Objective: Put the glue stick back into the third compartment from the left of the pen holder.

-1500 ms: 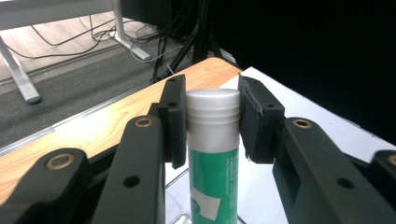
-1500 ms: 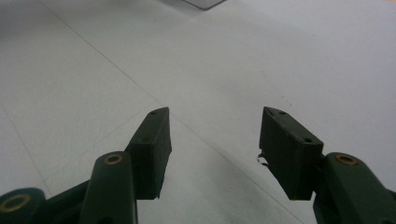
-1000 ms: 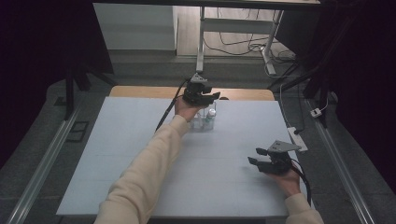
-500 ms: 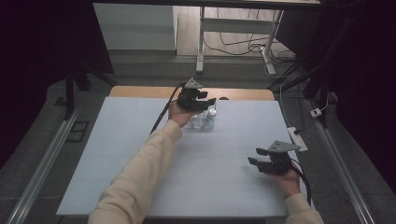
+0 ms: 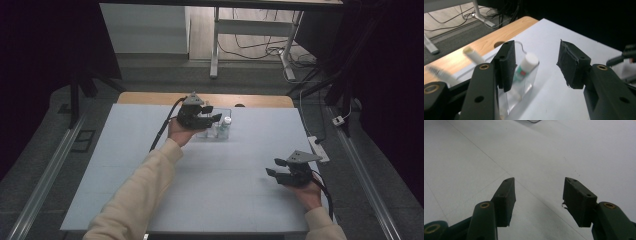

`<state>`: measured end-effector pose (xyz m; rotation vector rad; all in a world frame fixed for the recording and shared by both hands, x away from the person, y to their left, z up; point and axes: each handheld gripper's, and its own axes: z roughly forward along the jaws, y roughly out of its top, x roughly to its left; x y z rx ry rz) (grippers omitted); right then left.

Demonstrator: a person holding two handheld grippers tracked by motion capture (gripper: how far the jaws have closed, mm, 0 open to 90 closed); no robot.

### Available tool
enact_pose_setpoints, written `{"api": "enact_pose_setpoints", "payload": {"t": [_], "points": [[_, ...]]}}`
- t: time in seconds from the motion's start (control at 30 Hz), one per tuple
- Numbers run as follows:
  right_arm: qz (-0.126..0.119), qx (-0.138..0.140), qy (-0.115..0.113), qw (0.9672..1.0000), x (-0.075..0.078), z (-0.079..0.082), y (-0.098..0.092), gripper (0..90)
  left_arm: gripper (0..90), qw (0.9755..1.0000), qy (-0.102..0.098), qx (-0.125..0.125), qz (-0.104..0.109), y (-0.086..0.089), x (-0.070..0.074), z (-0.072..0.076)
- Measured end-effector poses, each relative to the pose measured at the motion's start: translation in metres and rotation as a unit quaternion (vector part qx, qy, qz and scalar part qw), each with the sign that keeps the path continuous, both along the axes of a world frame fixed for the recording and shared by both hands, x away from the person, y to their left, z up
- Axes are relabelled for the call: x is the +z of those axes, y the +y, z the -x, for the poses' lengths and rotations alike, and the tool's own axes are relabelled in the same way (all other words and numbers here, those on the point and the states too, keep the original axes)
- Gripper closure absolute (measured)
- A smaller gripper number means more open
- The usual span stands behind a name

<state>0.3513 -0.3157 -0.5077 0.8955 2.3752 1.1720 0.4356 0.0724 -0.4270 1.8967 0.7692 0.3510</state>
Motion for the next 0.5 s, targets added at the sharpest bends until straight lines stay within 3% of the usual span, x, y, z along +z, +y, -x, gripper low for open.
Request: {"api": "enact_pose_setpoints", "payload": {"t": [0.17,0.3,0.5], "points": [[0.001,-0.001,-0.001,1.0000,0.001,0.000,0.000,43.2,48.1,0.9999,0.013,0.003,0.005,0.015,-0.008,0.015],[0.001,-0.001,-0.001,1.0000,0.001,0.000,0.000,43.2,47.6,0.9999,0.011,0.009,-0.009,0.025,-0.014,0.024],[0.002,-0.001,-0.001,1.0000,0.001,0.000,0.000,43.2,46.9,0.9996,0.020,0.017,-0.001,0.040,-0.022,0.036]]}}
